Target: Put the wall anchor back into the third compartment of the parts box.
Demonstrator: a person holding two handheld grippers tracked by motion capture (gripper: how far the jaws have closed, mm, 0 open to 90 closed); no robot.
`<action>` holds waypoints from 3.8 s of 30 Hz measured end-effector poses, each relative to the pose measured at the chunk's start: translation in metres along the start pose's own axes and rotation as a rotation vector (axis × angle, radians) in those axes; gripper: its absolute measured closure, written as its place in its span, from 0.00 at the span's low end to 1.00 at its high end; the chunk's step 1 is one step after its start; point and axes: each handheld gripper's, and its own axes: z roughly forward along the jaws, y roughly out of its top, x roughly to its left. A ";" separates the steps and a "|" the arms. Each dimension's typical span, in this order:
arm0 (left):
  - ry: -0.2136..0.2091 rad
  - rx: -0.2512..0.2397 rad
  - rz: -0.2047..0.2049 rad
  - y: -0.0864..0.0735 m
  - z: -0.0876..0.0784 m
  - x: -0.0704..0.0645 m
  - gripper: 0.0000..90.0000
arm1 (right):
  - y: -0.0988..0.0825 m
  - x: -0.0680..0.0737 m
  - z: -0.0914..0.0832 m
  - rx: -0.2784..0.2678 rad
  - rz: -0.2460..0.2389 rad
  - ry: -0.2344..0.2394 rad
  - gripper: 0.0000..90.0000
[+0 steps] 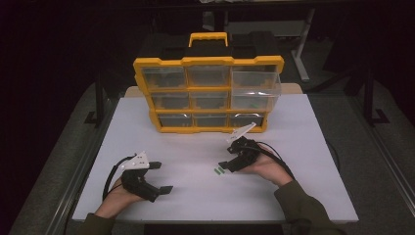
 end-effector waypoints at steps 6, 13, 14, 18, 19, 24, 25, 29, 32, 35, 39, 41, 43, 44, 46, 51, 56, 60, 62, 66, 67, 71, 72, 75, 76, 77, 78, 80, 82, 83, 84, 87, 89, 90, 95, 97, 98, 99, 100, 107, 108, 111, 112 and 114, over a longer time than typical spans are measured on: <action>0.000 -0.001 -0.002 0.000 0.000 0.000 0.00 | 0.001 0.002 0.012 0.040 -0.050 0.010 0.54; 0.001 0.002 0.002 0.000 0.000 0.001 0.00 | 0.000 0.001 0.020 0.062 -0.079 0.037 0.73; 0.002 0.002 0.003 0.000 0.000 0.001 0.00 | -0.001 0.001 0.021 0.065 -0.086 0.038 0.74; 0.001 0.002 0.003 0.000 0.001 0.000 0.00 | -0.001 0.003 0.023 0.079 -0.097 0.052 0.80; 0.001 0.002 0.001 0.000 0.001 0.000 0.00 | -0.001 0.003 0.023 0.082 -0.097 0.055 0.81; 0.003 0.000 -0.002 0.000 0.001 0.000 0.00 | -0.002 0.005 0.025 0.105 -0.107 0.050 0.86; 0.004 0.001 -0.002 0.000 0.001 0.000 0.00 | -0.003 0.004 0.026 0.106 -0.121 0.050 0.87; 0.003 0.003 -0.004 0.000 0.000 -0.001 0.00 | -0.003 0.004 0.026 0.104 -0.116 0.043 0.91; 0.003 0.003 -0.005 0.000 0.001 -0.001 0.00 | -0.004 0.002 0.026 0.094 -0.120 0.047 0.92; 0.003 -0.003 -0.007 0.000 0.000 -0.002 0.00 | -0.005 0.002 0.026 0.089 -0.115 0.049 0.93; 0.006 0.002 0.004 0.000 0.000 -0.001 0.00 | -0.006 0.000 0.024 0.090 -0.118 0.056 0.93; 0.006 0.001 0.003 0.000 0.000 0.000 0.00 | -0.007 -0.001 0.021 0.104 -0.106 0.058 0.93; 0.006 0.002 0.003 0.000 0.000 0.000 0.00 | -0.008 -0.003 0.017 0.102 -0.101 0.060 0.93; 0.006 0.002 0.003 0.000 0.000 0.000 0.00 | -0.008 -0.003 0.017 0.102 -0.101 0.060 0.93; 0.006 -0.006 -0.007 0.000 0.001 0.000 0.00 | -0.008 -0.006 0.009 0.109 -0.098 0.053 0.93; 0.007 -0.004 -0.004 0.000 0.001 -0.001 0.00 | -0.012 -0.013 0.000 0.115 -0.097 0.046 0.93; 0.006 -0.006 -0.007 0.000 0.002 0.000 0.00 | -0.014 -0.018 -0.009 0.106 -0.082 0.056 0.93; 0.005 -0.010 -0.011 0.000 0.000 -0.001 0.00 | -0.019 -0.025 -0.019 0.111 -0.055 0.058 0.93; 0.005 -0.006 -0.007 0.000 0.000 -0.001 0.00 | -0.020 -0.027 -0.024 0.109 -0.043 0.060 0.93; 0.004 -0.009 -0.010 0.000 0.001 0.000 0.00 | -0.023 -0.032 -0.032 0.109 -0.057 0.065 0.93; 0.004 -0.008 -0.012 0.000 0.001 0.000 0.00 | -0.023 -0.032 -0.036 0.113 -0.039 0.072 0.93; 0.005 -0.010 -0.014 0.000 0.000 0.000 0.00 | -0.026 -0.040 -0.049 0.106 -0.035 0.082 0.93; 0.005 -0.011 -0.015 0.000 0.001 0.000 0.00 | -0.027 -0.042 -0.052 0.100 -0.034 0.081 0.93; 0.005 -0.011 -0.016 0.000 0.001 0.000 0.00 | -0.028 -0.044 -0.058 0.096 -0.028 0.077 0.93; 0.005 -0.010 -0.015 0.000 0.001 0.000 0.00 | -0.029 -0.045 -0.061 0.093 -0.024 0.075 0.93; 0.005 -0.010 -0.015 0.000 0.001 -0.001 0.00 | -0.029 -0.046 -0.065 0.092 -0.022 0.072 0.93; 0.005 -0.010 -0.015 0.000 0.001 -0.001 0.00 | -0.029 -0.046 -0.065 0.092 -0.022 0.072 0.93; 0.007 -0.004 -0.009 0.000 0.001 0.000 0.00 | -0.029 -0.050 -0.075 0.097 -0.026 0.072 0.93; 0.006 -0.007 -0.015 0.000 0.001 0.000 0.00 | -0.029 -0.051 -0.081 0.095 -0.020 0.066 0.93; 0.005 -0.006 -0.015 0.000 0.001 0.000 0.00 | -0.029 -0.052 -0.084 0.092 -0.021 0.069 0.93; 0.006 -0.003 -0.013 0.000 0.001 0.000 0.00 | -0.029 -0.053 -0.086 0.095 -0.027 0.068 0.93; 0.008 -0.012 -0.023 0.000 0.001 0.000 0.00 | -0.029 -0.056 -0.096 0.092 -0.033 0.070 0.93; 0.010 -0.008 -0.021 0.000 0.002 0.000 0.00 | -0.028 -0.059 -0.103 0.088 -0.027 0.071 0.93; 0.010 -0.010 -0.018 0.000 0.002 0.000 0.00 | -0.028 -0.060 -0.106 0.088 -0.024 0.073 0.93; 0.010 -0.006 -0.017 0.000 0.002 0.000 0.00 | -0.023 -0.066 -0.125 0.098 -0.046 0.067 0.93; 0.010 -0.005 -0.016 0.000 0.002 0.000 0.00 | -0.021 -0.069 -0.132 0.094 -0.057 0.065 0.93; 0.010 -0.005 -0.015 0.000 0.002 0.000 0.00 | -0.019 -0.068 -0.137 0.092 -0.039 0.068 0.93; 0.009 -0.009 -0.018 0.000 0.002 0.000 0.00 | -0.018 -0.069 -0.141 0.088 -0.043 0.061 0.93; 0.008 -0.007 -0.018 0.000 0.002 0.000 0.00 | -0.017 -0.070 -0.145 0.086 -0.049 0.055 0.93; 0.010 -0.011 -0.009 0.000 0.002 0.000 0.00 | -0.008 -0.076 -0.165 0.078 -0.066 0.046 0.93; 0.010 -0.012 -0.010 0.000 0.002 0.000 0.00 | -0.005 -0.077 -0.172 0.066 -0.064 0.058 0.93; 0.009 -0.011 -0.011 0.001 0.003 0.000 0.00 | 0.000 -0.079 -0.182 0.060 -0.065 0.053 0.93; 0.009 -0.010 -0.010 0.000 0.003 0.000 0.00 | 0.001 -0.080 -0.185 0.063 -0.066 0.055 0.93; 0.009 -0.005 -0.006 0.001 0.003 0.001 0.00 | 0.005 -0.081 -0.192 0.060 -0.063 0.043 0.93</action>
